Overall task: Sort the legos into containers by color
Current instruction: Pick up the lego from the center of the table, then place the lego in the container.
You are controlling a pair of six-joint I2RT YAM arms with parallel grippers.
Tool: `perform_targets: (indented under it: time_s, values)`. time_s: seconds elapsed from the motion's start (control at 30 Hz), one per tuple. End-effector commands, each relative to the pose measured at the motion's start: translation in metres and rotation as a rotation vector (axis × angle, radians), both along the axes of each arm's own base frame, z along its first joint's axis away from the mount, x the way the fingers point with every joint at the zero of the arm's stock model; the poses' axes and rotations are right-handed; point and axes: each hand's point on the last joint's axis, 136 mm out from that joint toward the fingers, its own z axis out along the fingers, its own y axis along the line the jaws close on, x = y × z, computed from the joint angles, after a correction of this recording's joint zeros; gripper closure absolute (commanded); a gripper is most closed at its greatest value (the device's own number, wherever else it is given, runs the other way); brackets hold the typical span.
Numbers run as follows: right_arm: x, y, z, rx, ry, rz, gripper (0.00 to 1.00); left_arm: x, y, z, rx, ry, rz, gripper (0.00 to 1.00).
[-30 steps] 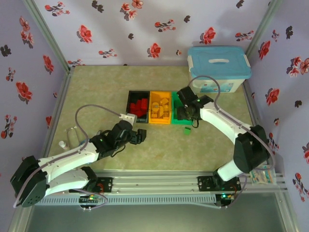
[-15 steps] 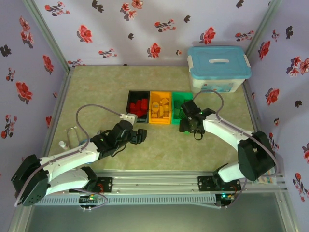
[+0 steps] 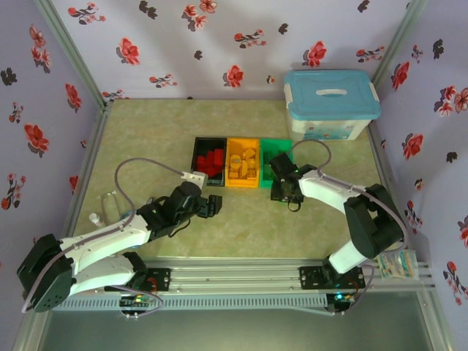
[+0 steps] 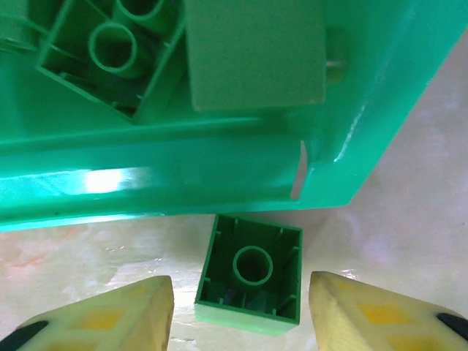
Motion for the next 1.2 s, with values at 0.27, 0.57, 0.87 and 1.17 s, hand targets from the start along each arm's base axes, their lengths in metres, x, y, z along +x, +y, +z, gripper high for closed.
perform_targets:
  time_s: [0.27,0.57,0.87,1.17]
  values:
    - [-0.006,0.001,-0.007,-0.032,0.008,-0.011,0.70,0.006,0.003,0.014,-0.038,-0.034,0.030,0.20]
    - [0.006,-0.001,0.043,-0.059,-0.109,0.011,0.77,0.007,0.006,0.019,-0.042,-0.049,0.038,0.20]
    - [0.049,0.003,0.087,-0.070,-0.201,0.036,0.77,0.006,0.010,0.023,-0.045,-0.057,0.043,0.20]
    - [0.089,0.009,0.095,-0.075,-0.194,0.067,0.73,0.006,0.019,0.026,-0.037,-0.068,0.066,0.20]
